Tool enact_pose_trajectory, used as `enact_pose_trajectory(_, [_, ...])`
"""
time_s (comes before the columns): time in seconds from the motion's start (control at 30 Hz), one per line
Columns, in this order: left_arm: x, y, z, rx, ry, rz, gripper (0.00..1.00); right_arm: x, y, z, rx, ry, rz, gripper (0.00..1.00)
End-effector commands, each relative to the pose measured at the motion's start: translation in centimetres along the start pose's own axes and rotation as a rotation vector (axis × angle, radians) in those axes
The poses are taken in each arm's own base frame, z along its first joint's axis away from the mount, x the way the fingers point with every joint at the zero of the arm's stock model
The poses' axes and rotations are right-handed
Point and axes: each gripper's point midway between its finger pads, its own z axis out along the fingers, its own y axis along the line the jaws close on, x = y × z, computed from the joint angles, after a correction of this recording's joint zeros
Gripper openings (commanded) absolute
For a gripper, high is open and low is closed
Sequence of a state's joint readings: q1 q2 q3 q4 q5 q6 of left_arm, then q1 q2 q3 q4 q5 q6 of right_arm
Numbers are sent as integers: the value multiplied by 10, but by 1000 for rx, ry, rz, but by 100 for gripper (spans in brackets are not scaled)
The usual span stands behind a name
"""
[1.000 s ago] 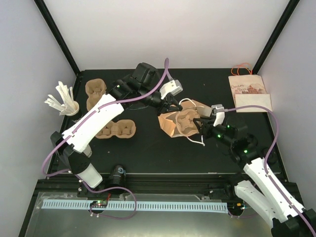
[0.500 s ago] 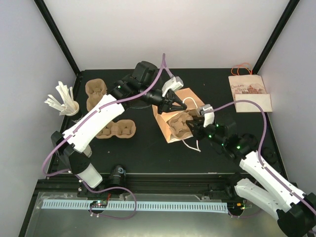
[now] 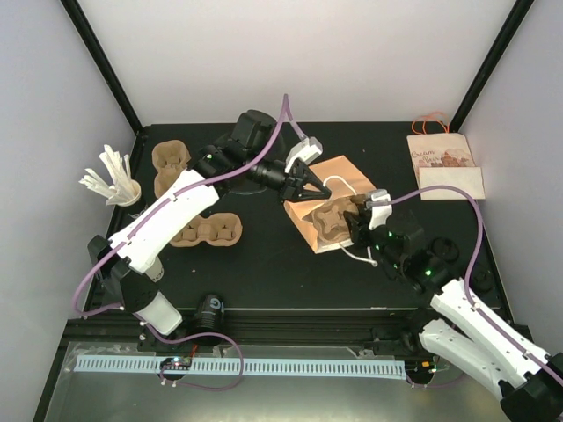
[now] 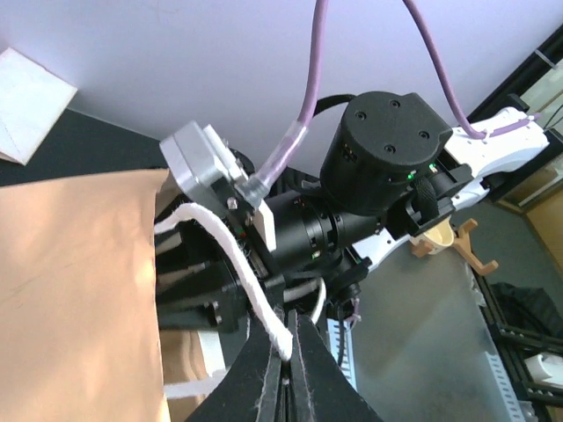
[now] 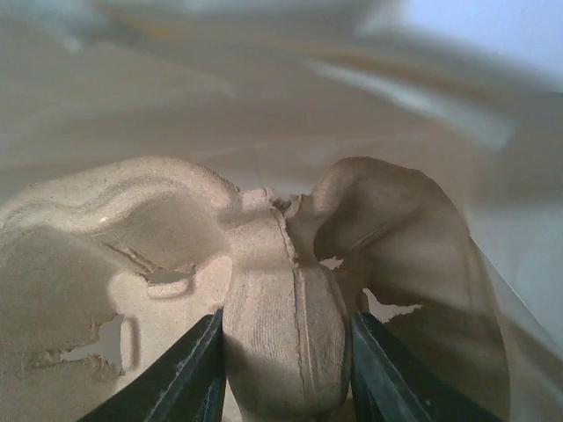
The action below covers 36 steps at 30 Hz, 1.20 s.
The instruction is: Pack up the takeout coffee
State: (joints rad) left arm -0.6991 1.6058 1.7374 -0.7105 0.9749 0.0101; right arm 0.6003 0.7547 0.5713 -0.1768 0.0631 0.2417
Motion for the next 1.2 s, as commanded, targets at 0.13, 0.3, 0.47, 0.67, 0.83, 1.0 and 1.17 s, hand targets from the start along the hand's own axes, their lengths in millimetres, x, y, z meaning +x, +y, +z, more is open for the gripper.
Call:
enact_pose_trajectory(0.13, [-3,-32,-16,97,-37,40,1,-8,-1,-3,2,-70,-8,39])
enact_pose_trajectory(0.3, [-14,-24,-8,124,-94,-54,2,-8,22,-1,-66,-94,-101,41])
enact_pose_trajectory(0.47, [-32,-32,-10,172,-171,-79,2,-5,33,5,-56,-90,-190,41])
enact_pose_trajectory(0.67, [-39,-28,-10,163,-221,-105,2,3,47,12,-61,-63,-224,41])
enact_pose_trajectory(0.83, [-37,-19,-8,141,-246,-118,2,20,60,13,-131,12,-193,40])
enact_pose_trajectory(1.0, [-36,-20,-7,160,-254,-120,2,45,63,11,-171,115,-149,40])
enact_pose_trajectory(1.17, [-34,-15,-7,143,-260,-134,2,67,64,12,-187,188,-82,40])
